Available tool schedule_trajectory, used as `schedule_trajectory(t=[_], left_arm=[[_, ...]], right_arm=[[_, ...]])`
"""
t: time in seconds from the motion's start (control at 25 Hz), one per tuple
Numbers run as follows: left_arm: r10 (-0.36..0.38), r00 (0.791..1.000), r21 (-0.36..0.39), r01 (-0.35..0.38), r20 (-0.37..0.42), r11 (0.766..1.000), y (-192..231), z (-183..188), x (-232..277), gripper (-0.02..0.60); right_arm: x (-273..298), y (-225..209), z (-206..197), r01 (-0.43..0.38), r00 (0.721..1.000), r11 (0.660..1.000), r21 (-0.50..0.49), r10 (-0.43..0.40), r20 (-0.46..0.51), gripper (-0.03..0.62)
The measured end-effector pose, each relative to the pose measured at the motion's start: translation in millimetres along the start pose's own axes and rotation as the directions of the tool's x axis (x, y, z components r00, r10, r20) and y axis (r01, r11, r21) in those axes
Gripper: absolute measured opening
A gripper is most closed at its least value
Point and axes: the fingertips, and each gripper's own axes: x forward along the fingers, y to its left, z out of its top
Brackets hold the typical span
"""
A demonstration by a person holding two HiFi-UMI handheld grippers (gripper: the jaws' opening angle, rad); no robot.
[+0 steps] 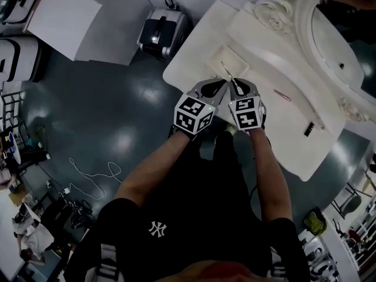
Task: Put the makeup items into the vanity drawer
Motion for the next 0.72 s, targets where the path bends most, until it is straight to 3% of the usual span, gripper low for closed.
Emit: schedule_trajectory(t=[0.4,0.72], left_arm=[[0.01,1.0,-0.019,-0.01,-0.002,1.0,12,-1,1,0.0],[0.011,1.0,-0.016,-0.011,-0.003,1.0,11,-3,3,0.0]], right_arm=[[22,5,8,-0.069,0.996,0.996,-0.047,0.066,-0.057,0.058],[23,3,7,-0.086,0.995,0.996,-0.015,0.085,-0.059,0.091]])
